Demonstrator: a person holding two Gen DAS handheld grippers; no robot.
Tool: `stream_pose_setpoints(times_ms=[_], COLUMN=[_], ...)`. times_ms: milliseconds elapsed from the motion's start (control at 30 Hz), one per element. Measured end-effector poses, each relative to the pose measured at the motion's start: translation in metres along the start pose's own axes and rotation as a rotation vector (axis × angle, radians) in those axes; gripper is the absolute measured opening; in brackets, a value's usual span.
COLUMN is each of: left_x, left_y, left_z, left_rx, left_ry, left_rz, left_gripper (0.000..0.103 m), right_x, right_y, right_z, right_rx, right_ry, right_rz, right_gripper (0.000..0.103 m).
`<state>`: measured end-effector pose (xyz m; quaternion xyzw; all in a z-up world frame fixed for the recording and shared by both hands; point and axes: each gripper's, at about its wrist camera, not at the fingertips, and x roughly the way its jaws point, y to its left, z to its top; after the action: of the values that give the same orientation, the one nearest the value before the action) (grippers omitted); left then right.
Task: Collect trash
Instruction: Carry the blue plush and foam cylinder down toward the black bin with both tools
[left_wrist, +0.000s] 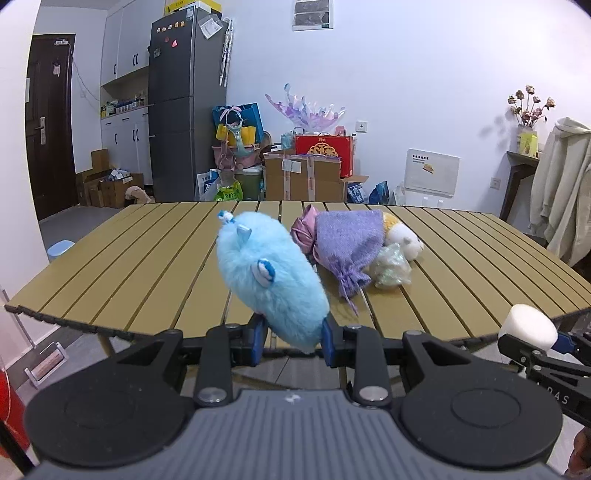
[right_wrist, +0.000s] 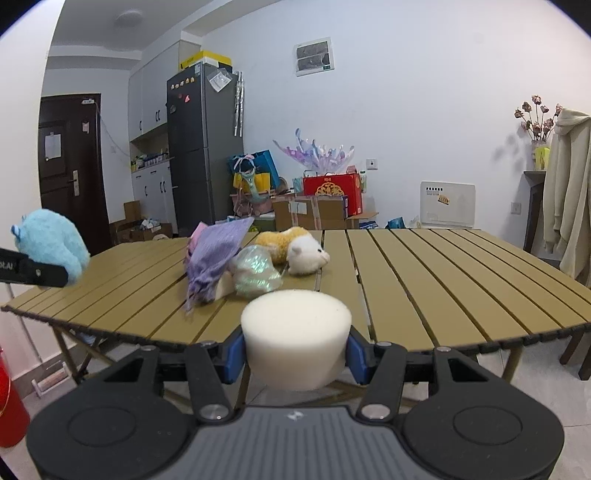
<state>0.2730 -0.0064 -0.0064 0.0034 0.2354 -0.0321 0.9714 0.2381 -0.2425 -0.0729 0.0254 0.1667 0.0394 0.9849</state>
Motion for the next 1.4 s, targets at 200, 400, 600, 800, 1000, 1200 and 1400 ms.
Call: stream_pose_setpoints(times_ms=[200, 400, 600, 800, 1000, 1200, 1400], left_x=[-0.029, -0.049, -0.061, -0.058, -0.048, -0.028, -0.008], left_y=[-0.001, 0.000, 0.000, 0.001, 0.004, 0.006, 0.009], left_z=[-0.016, -0.032, -0.054, -0.083, -0.118, -0.151, -0.179], left_rx=[0.013, 0.025, 0.045, 0.068, 0.082, 0.087, 0.078], left_ry=[0.011, 0.030, 0.063, 0.137, 0.215, 0.299, 0.366], left_rz=[-0.002, -0.003, 0.011, 0.032, 0.048, 0.059, 0.060], left_gripper=[0.030, 0.030, 0.030, 0.030, 0.030, 0.030, 0.030], right_x=[-0.030, -0.059, -0.077, -0.089, -0.088, -0.076, -0.061], right_y=[0.008, 0.016, 0.020, 0.024, 0.030, 0.030, 0.023], right_z=[-0.011, -0.030, -0.048, -0.073, -0.102, -0.125, -0.144], right_rx=[-0.012, -0.044, -0.069, -0.096, -0.106, -0.096, -0.079], right_ry=[0.034, 0.081, 0.140, 0.219, 0.304, 0.393, 0.443], right_rz=[0.008, 0.016, 0.021, 0.027, 0.039, 0.027, 0.000], right_gripper=[0.054, 0.054, 0.053, 0.053, 0.053, 0.053, 0.053])
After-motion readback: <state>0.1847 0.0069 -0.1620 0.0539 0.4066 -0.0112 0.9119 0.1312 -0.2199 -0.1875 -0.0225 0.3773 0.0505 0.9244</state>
